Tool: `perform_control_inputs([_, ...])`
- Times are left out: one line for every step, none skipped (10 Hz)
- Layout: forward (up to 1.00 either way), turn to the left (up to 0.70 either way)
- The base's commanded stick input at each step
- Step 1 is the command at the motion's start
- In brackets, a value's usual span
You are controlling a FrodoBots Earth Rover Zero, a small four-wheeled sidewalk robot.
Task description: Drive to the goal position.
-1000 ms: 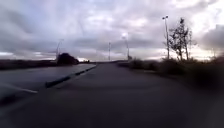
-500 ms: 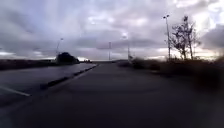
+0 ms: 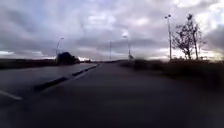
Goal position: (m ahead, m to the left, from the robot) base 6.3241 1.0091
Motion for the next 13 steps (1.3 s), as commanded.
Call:
perform_control_inputs([0.7,0.0])
perform_control_inputs([0.7,0.0])
perform_control_inputs([0.7,0.0])
perform_control_inputs([0.7,0.0])
perform_control_inputs([0.7,0.0])
perform_control_inputs([0.7,0.0])
perform_control_inputs([0.7,0.0])
perform_control_inputs([0.7,0.0])
perform_control_inputs([0.7,0.0])
perform_control_inputs([0.7,0.0])
perform_control_inputs([0.7,0.0])
perform_control_inputs([0.7,0.0])
perform_control_inputs([0.7,0.0])
